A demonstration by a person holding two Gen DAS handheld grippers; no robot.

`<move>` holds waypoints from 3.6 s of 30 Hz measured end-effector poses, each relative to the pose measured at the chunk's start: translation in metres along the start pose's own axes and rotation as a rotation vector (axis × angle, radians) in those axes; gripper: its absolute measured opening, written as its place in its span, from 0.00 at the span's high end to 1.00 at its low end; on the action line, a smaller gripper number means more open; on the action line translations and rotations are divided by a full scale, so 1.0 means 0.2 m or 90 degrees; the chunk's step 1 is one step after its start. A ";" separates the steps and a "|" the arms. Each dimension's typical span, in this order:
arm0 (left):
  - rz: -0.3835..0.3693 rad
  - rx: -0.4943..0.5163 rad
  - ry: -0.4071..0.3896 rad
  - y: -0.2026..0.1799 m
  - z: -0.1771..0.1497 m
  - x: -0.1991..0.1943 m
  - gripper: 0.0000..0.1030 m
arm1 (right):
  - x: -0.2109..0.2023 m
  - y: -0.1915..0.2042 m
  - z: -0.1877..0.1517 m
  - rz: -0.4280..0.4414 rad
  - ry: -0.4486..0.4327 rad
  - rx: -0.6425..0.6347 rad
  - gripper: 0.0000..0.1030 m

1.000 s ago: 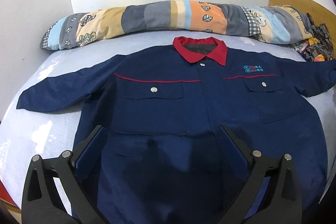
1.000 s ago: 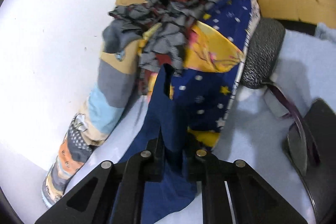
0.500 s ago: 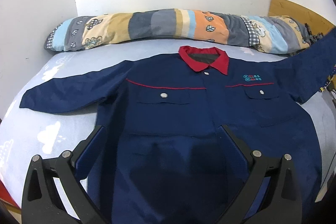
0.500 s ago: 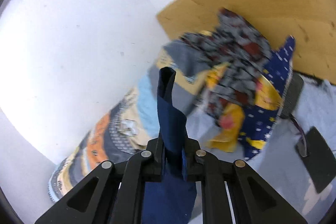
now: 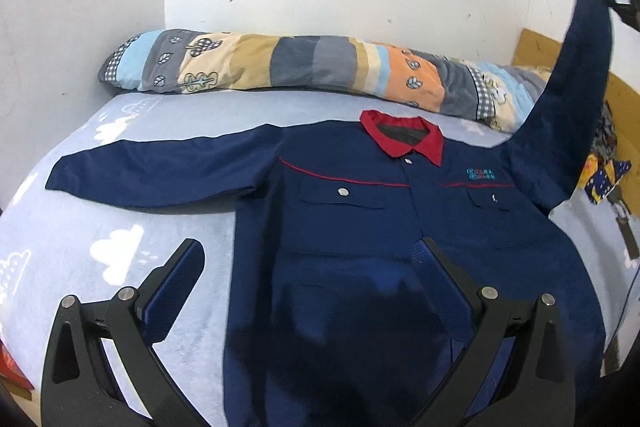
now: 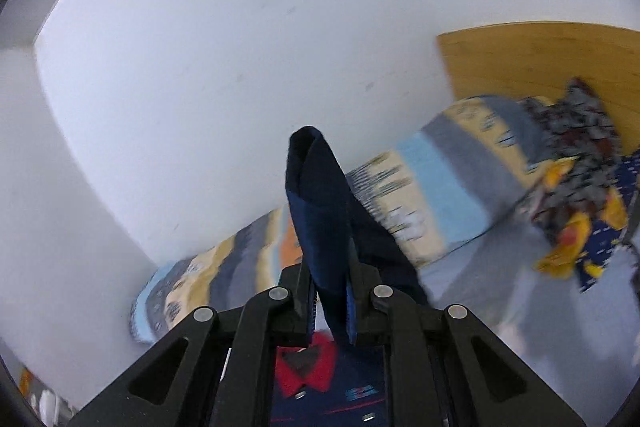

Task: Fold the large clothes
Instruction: 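Lift the sleeve with the right gripper and lay it across the jacket body, then grasp the cuff of the other navy sleeve with the left gripper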

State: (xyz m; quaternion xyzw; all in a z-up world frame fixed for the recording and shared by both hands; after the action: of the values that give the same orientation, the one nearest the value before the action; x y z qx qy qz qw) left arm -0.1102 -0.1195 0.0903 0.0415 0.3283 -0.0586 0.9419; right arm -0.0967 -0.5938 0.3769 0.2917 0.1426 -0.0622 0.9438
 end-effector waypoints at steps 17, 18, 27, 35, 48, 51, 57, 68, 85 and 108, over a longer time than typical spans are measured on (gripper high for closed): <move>-0.019 -0.079 -0.007 0.23 0.02 -0.05 0.00 | 1.14 0.73 -2.20 0.059 0.359 -0.137 0.89; -0.021 -0.080 -0.007 0.23 0.02 -0.05 0.00 | 1.19 0.74 -2.34 0.053 0.381 -0.146 0.89; -0.011 -0.094 -0.011 0.31 0.03 -0.04 0.00 | 1.28 0.73 -2.65 0.058 0.448 -0.142 0.76; 0.000 -0.142 0.012 0.42 0.00 0.00 0.00 | 1.10 0.83 -2.37 0.179 0.433 -0.122 0.36; 0.034 -0.147 0.028 0.49 -0.01 0.05 0.00 | 1.03 0.62 -2.67 0.070 0.528 -0.183 0.52; 0.040 -0.159 0.029 0.53 -0.02 0.05 0.00 | 0.83 0.68 -2.63 0.112 0.510 -0.205 0.48; 0.064 -0.177 0.030 0.62 -0.03 0.04 0.00 | 0.36 0.65 -2.93 0.166 0.580 -0.234 0.50; 0.117 -0.201 0.060 0.82 -0.15 0.07 0.00 | -0.23 0.69 -3.27 0.242 0.611 -0.283 0.40; 0.121 -0.170 0.130 0.68 -0.20 0.26 0.00 | 0.05 -0.11 -2.05 -0.018 0.295 -0.239 0.39; 0.014 -0.669 0.190 1.95 -0.15 1.12 0.38 | 0.32 0.02 -2.18 0.080 0.365 -0.156 0.38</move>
State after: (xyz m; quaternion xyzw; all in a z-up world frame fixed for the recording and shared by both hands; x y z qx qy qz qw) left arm 0.0998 0.2520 -0.0571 -0.4233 0.4430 0.1296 0.7796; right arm -0.1370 -0.3443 0.0148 0.1897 0.3905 0.0987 0.8954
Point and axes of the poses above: each gripper's, at about its wrist camera, not at the fingertips, and x roughly the way its jaws point, y to its left, z to its top, the point moved 9 cm from there along x, roughly the way its jaws point, and after that the axes turned 11 degrees about z, right-handed, at the moved point
